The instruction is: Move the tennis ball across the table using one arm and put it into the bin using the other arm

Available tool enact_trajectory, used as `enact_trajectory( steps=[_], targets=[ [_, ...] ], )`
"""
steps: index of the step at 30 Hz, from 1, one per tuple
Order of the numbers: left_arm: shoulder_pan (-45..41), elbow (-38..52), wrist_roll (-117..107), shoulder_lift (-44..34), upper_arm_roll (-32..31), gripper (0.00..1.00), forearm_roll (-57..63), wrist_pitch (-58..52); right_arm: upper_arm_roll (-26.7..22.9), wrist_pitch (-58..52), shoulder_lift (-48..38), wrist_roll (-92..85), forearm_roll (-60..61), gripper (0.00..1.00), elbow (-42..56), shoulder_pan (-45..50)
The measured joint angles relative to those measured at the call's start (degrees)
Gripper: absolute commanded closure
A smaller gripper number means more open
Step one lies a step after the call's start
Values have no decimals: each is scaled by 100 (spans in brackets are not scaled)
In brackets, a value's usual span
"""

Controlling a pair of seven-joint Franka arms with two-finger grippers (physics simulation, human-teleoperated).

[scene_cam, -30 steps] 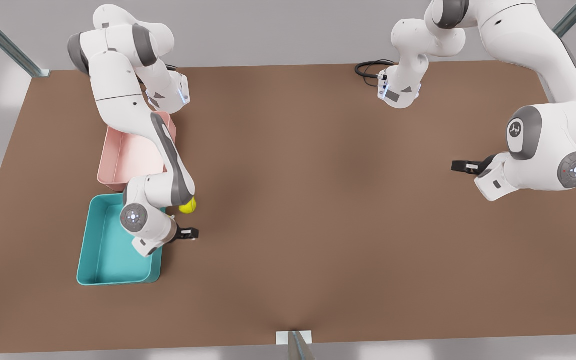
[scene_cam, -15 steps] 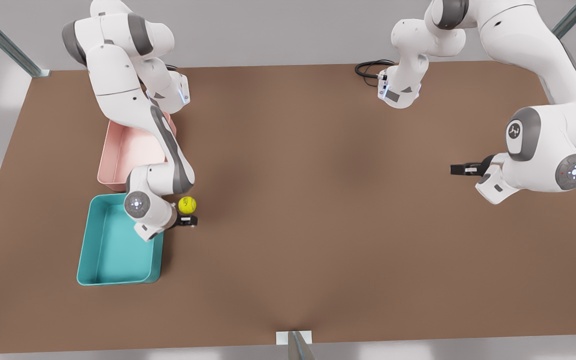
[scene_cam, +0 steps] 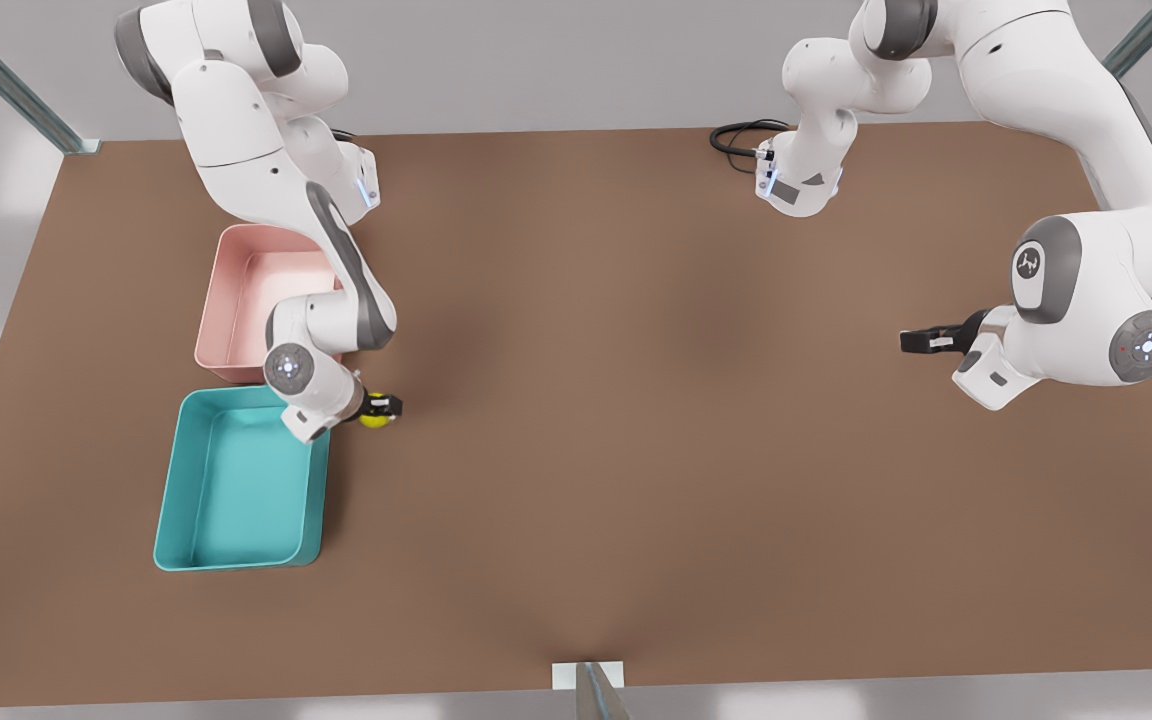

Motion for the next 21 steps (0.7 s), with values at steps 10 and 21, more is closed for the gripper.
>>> enact_trajectory(
  steps=[10,21],
  targets=[
    [-22,0,-142,0,0,0,128,-2,-1,241,158,26,1,0,-72,43],
    [-26,0,-232,42,0,0,152,-4,-1,364,469,44,1,0,-70,117]
  ],
)
